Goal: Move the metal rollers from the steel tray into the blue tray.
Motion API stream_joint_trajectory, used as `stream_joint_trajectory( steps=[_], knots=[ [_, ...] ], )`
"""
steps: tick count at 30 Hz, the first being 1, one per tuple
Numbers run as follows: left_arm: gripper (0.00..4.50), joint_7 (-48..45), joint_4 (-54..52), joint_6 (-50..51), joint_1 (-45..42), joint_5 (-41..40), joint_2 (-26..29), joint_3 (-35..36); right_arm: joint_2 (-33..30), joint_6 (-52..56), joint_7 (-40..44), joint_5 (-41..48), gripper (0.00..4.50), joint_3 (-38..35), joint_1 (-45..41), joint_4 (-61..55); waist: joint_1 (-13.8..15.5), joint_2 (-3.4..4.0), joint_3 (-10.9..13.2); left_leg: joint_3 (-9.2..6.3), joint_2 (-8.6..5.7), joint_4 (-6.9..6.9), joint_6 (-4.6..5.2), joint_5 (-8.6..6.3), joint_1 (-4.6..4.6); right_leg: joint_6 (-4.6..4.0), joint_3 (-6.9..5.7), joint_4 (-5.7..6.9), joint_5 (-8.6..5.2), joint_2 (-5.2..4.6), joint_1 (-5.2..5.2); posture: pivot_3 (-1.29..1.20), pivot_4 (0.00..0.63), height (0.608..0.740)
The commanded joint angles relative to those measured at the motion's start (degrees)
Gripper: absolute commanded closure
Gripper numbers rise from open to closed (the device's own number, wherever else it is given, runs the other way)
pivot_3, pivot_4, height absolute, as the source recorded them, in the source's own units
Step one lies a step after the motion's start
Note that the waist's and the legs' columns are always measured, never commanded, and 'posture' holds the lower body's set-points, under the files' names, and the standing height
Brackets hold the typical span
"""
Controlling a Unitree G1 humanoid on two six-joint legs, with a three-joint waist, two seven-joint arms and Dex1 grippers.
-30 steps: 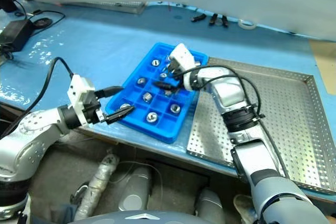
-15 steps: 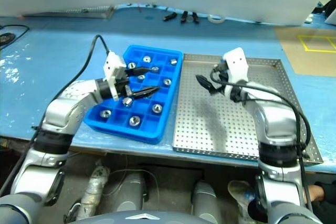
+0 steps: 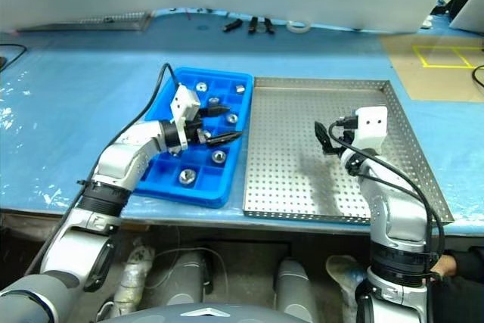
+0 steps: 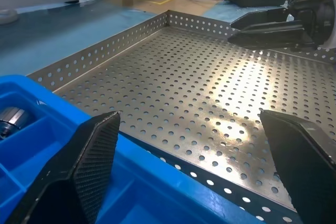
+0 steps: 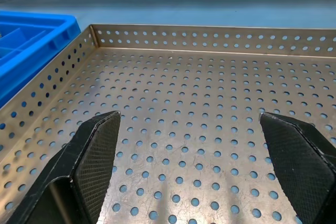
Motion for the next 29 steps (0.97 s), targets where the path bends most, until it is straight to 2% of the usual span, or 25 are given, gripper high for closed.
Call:
stream_joint_trajectory(
  steps=[1, 14, 18, 23, 29],
  knots=[
    [0.0, 1.15, -2.92, -1.12, -0.09, -0.37, 0.76, 2.69, 0.35, -5.99, -0.46, -1.29, 0.04, 1.85, 1.06, -0.41, 0.0, 0.0, 0.0, 0.0, 0.01, 0.01, 0.01, -0.01, -0.01, 0.0, 0.0, 0.0, 0.0, 0.0, 0.0, -0.09, 0.15, 0.74],
    [0.0, 4.84, -4.92, -2.36, 2.52, -0.19, 1.5, 6.84, -0.63, -11.29, 1.11, 1.24, 0.04, 1.05, 1.54, 2.15, 0.1, 0.01, 0.0, 0.02, 0.01, 0.13, 0.28, -0.17, 0.0, 0.0, -0.01, -0.01, 0.0, -0.01, 0.07, -0.06, 0.15, 0.74],
    [0.0, 4.26, -6.2, -1.15, 3.07, -1.15, 1.31, 6.19, -0.7, -11.58, 1.84, 1.8, 0.04, 1.54, 2.17, 2.0, 0.1, 0.01, 0.0, 0.03, 0.01, 0.13, 0.28, -0.17, -0.01, 0.0, -0.01, -0.02, 0.0, -0.01, 0.06, -0.06, 0.15, 0.74],
    [0.0, 1.94, -8.23, 0.63, 4.09, -2.0, 1.9, 4.97, -2.07, -9.95, 6.34, 5.32, 0.04, 2.45, 3.62, -0.09, 0.12, 0.01, 0.0, 0.03, 0.02, 0.12, 0.33, -0.2, -0.03, 0.0, -0.01, -0.06, 0.0, -0.01, 0.06, -0.06, 0.15, 0.74],
    [0.0, -1.62, -10.6, 2.53, 5.74, -2.73, 3.67, 3.9, -6.63, -3.69, 14.82, 15.38, 0.04, 2.08, 5.39, -5.32, 0.16, 0.01, 0.0, 0.04, 0.04, 0.13, 0.36, -0.22, 0.01, 0.0, 0.0, -0.06, 0.0, -0.03, 0.08, -0.06, 0.15, 0.74]
  ],
)
